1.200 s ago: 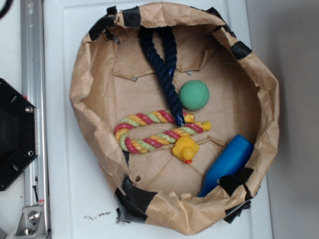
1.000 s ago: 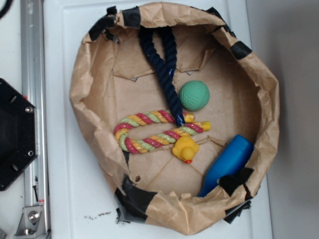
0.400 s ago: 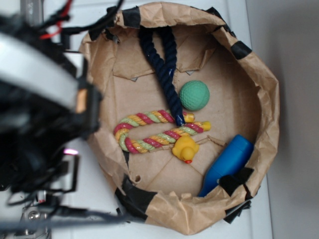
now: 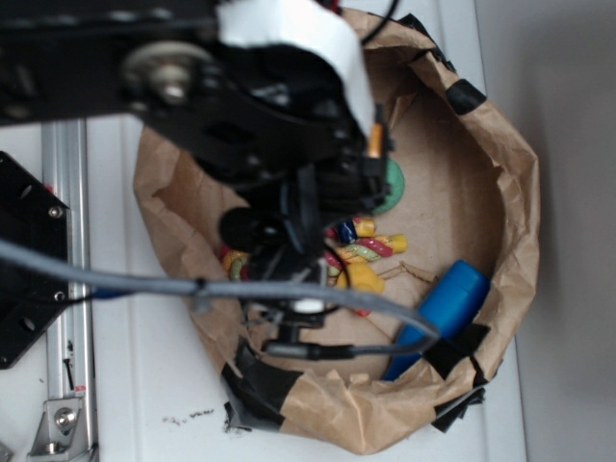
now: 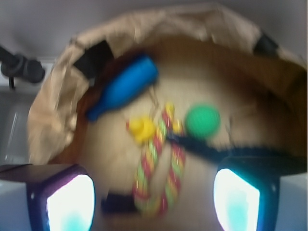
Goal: Grab the yellow duck.
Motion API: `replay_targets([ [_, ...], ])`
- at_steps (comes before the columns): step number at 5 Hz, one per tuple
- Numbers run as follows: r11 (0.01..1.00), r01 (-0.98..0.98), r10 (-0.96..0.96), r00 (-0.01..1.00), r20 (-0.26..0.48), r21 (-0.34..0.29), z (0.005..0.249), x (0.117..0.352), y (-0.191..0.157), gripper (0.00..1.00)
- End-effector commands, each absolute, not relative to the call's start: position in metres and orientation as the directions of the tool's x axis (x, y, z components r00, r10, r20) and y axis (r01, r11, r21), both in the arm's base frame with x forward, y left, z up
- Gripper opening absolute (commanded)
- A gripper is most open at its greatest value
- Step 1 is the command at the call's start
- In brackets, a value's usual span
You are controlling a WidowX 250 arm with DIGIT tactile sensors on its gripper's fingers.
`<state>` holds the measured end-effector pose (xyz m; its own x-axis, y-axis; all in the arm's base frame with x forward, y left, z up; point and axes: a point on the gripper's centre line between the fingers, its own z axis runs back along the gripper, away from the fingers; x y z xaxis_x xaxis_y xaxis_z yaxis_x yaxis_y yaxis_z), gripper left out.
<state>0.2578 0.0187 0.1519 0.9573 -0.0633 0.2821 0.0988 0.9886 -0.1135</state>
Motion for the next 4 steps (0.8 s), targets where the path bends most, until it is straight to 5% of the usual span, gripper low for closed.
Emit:
replay_targets([
  [1, 0.979, 0.200, -0.198, 0.931, 0.307, 0.024, 0.114, 0.292, 0.017, 1.00],
  [2, 0.971, 0.237, -0.222, 0.937, 0.271, -0.026, 0.093, 0.296, 0.016, 1.00],
  [4, 0.958, 0.281, -0.287, 0.936, 0.202, 0.060, 0.052, 0.301, 0.007, 1.00],
])
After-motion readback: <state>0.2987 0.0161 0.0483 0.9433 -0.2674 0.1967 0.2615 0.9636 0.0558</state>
